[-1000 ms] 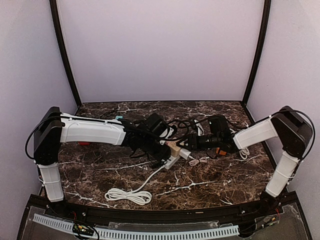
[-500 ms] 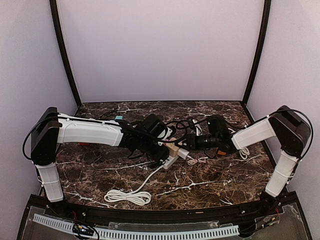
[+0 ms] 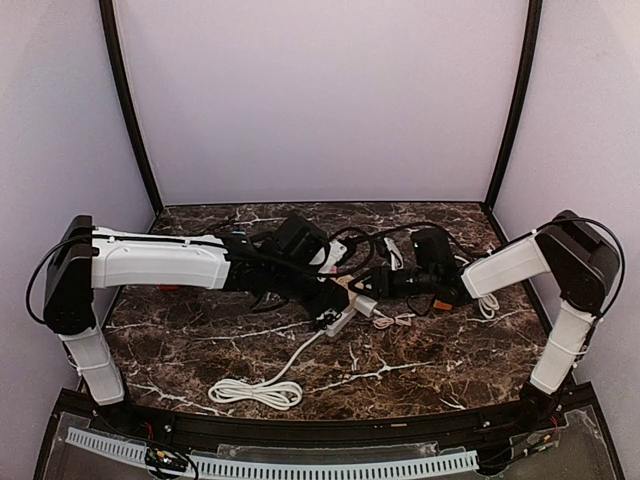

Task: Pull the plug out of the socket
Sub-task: Remove the plug from the socket.

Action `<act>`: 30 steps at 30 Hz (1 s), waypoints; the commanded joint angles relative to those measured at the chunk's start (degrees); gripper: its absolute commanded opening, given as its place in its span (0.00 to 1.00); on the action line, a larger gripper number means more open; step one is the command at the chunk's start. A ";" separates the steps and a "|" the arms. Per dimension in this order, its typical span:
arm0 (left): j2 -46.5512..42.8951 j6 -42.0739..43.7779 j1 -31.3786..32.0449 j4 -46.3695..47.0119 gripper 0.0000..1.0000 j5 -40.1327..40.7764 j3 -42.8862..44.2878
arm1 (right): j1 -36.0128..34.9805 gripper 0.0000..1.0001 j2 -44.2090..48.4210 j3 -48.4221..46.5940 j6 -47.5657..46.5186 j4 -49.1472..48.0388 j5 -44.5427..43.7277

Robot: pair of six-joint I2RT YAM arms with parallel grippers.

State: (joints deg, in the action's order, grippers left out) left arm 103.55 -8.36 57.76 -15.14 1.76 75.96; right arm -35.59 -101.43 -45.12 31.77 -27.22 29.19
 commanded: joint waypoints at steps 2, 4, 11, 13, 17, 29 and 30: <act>-3.24 -0.94 0.65 1.79 0.01 -3.61 0.17 | 0.21 0.48 -3.25 1.55 -1.35 7.99 -6.14; -3.45 -0.62 0.54 0.91 0.01 -2.90 0.29 | 0.18 0.48 -3.10 1.46 -1.27 7.99 -5.94; -7.56 -2.43 -1.86 -0.69 0.01 -2.46 -3.70 | 0.17 0.48 -0.85 1.27 -0.76 7.82 -4.39; -10.39 -3.51 -3.39 -0.43 0.01 -2.46 -6.12 | 0.17 0.49 0.06 1.06 -0.74 8.07 -4.24; -14.39 -5.38 -7.20 0.14 0.01 -2.46 -10.24 | 0.22 0.49 1.20 0.58 -0.65 8.44 -3.88; -17.32 -6.61 -25.68 -3.60 0.03 0.19 -9.77 | 0.18 0.49 1.96 0.65 -0.84 8.11 -3.52; -16.77 -6.81 -27.70 -2.95 0.03 -0.34 -9.77 | 0.20 0.49 1.89 0.73 -0.91 8.05 -3.51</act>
State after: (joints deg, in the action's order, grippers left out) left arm 87.39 -14.15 34.74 -16.67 1.32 64.73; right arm -35.62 -99.63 -45.21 31.77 -24.01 27.88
